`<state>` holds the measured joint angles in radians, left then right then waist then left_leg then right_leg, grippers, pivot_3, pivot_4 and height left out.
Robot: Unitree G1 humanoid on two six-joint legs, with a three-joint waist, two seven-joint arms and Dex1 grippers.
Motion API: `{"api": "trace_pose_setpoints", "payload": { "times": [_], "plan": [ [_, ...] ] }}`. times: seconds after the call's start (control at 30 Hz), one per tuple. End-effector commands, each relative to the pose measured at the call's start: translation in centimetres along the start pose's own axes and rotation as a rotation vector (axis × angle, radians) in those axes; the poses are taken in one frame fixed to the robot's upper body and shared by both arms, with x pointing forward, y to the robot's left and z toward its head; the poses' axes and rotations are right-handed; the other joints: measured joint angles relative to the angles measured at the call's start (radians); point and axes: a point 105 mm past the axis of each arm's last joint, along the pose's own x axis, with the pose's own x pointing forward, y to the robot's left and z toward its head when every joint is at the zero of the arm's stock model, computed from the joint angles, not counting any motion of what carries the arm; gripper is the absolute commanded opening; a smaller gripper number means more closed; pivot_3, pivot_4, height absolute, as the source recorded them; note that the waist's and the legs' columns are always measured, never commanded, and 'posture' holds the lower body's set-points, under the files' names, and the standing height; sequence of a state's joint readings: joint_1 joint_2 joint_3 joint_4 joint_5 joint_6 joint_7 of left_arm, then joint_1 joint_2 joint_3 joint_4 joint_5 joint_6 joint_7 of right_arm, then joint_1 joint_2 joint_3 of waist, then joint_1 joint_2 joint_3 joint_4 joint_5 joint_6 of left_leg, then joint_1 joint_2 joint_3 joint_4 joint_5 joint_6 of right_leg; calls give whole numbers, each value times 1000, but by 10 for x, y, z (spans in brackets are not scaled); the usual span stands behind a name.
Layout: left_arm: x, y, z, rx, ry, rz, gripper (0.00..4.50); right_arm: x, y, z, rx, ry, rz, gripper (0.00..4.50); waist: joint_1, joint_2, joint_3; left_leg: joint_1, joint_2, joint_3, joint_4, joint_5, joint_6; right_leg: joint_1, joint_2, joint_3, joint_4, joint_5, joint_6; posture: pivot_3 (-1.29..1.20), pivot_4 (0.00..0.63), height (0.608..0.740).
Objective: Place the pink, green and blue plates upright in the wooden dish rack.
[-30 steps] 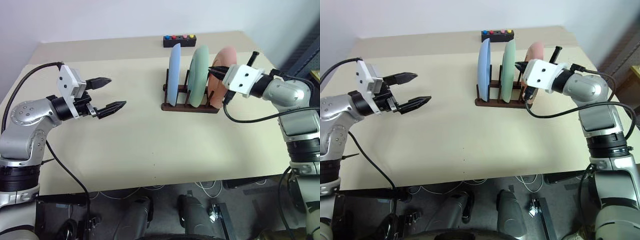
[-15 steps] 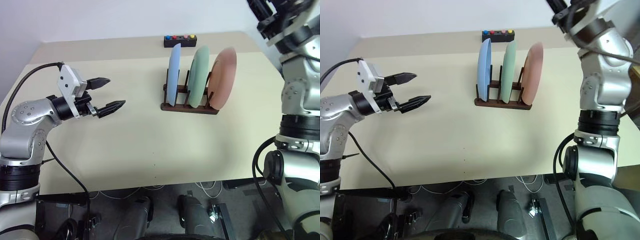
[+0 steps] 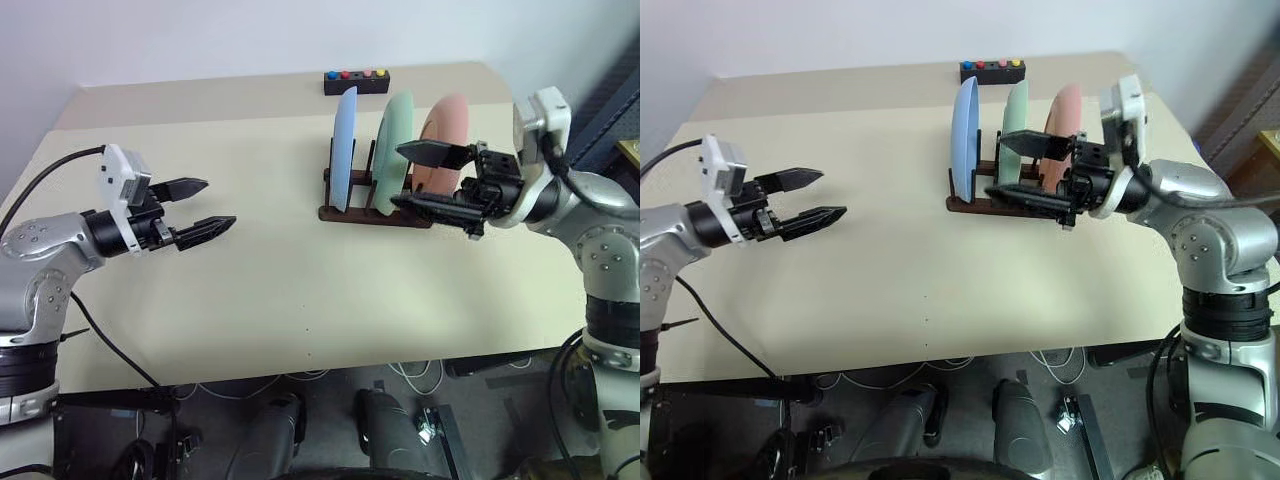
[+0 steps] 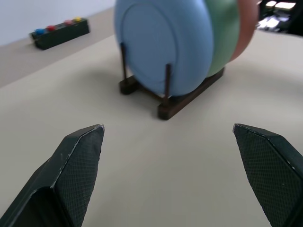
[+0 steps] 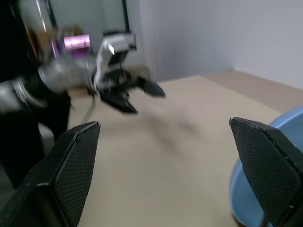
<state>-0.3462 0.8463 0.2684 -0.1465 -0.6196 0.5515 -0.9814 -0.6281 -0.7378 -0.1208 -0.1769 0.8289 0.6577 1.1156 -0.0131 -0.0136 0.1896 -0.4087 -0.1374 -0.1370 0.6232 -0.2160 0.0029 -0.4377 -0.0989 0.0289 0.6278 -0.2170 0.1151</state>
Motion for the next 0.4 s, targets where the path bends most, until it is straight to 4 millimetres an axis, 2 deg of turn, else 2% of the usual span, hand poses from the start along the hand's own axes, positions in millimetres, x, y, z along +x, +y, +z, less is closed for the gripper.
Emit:
{"api": "trace_pose_setpoints", "payload": {
  "times": [0.03, 0.2, 0.4],
  "plan": [
    [-11, -3, 19, 77, -41, 29, 4500, 2, 8, 4, -30, -13, 53, 4466, 1, 0, 0, 0, 0, 0, 0, 0, 0, 0, 0, 0, 0, 0, 0, 0, 150, 740],
    [-18, -8, 13, 93, -32, 70, 4500, 8, 9, -4, -31, 23, 66, 4466, 2, 0, 0, 0, 0, 0, 0, 0, 0, 0, -1, 0, 0, 0, 0, 0, 150, 740],
    [-12, -11, 6, 80, -51, 76, 4500, 10, 11, -4, -14, 47, 73, 4466, 2, 0, 0, 0, 0, 0, 0, 0, 0, 0, -1, 0, 0, 0, 0, 0, 150, 740]
  ]
}}
